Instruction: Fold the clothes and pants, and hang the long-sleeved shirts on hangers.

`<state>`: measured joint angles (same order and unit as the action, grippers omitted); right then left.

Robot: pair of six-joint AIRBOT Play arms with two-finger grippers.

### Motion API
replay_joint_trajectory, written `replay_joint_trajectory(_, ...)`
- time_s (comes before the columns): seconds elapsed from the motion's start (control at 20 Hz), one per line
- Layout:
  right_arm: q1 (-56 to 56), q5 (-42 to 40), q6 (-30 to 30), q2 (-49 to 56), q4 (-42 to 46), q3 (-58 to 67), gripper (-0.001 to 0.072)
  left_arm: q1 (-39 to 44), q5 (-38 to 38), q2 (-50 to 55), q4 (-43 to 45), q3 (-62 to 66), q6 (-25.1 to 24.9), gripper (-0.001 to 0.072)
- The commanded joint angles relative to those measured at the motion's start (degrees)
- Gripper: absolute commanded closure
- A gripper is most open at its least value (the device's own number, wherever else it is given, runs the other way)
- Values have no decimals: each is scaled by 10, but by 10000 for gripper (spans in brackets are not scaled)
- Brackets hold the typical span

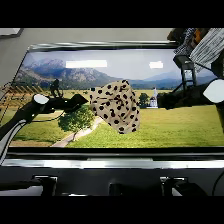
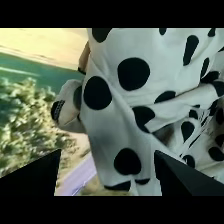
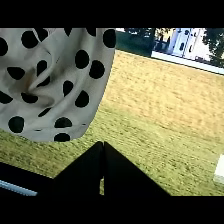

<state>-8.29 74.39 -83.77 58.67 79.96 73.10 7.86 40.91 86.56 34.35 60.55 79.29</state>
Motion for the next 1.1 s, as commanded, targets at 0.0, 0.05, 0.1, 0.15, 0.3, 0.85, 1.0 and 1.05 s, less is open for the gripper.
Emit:
replay_joint_trajectory(0.0,-1,-10,-13,0,-2,0,671,9,-8,87,-115,42,-49,60)
replay_joint_trajectory(0.05,-1,-6,-10,3,0,-2,639,10,-4,94,-116,46,-49,62)
replay_joint_trajectory(0.1,-1,7,-19,10,12,-2,635,12,-4,98,-118,46,-47,97)
replay_joint_trajectory(0.15,-1,20,-49,20,34,-11,626,13,-4,99,-119,46,-47,216)
replay_joint_trajectory(0.3,-1,-3,-108,42,44,-85,21,17,-1,100,-119,47,-48,531)
replay_joint_trajectory(0.85,83,-240,30,209,-374,-233,22,16,6,99,-119,47,-54,690)
replay_joint_trajectory(1.0,83,-238,82,275,-443,-233,30,16,6,99,-119,47,-54,691)
replay_joint_trajectory(1.05,83,-235,93,292,-459,-233,39,16,6,99,-119,47,-54,690)
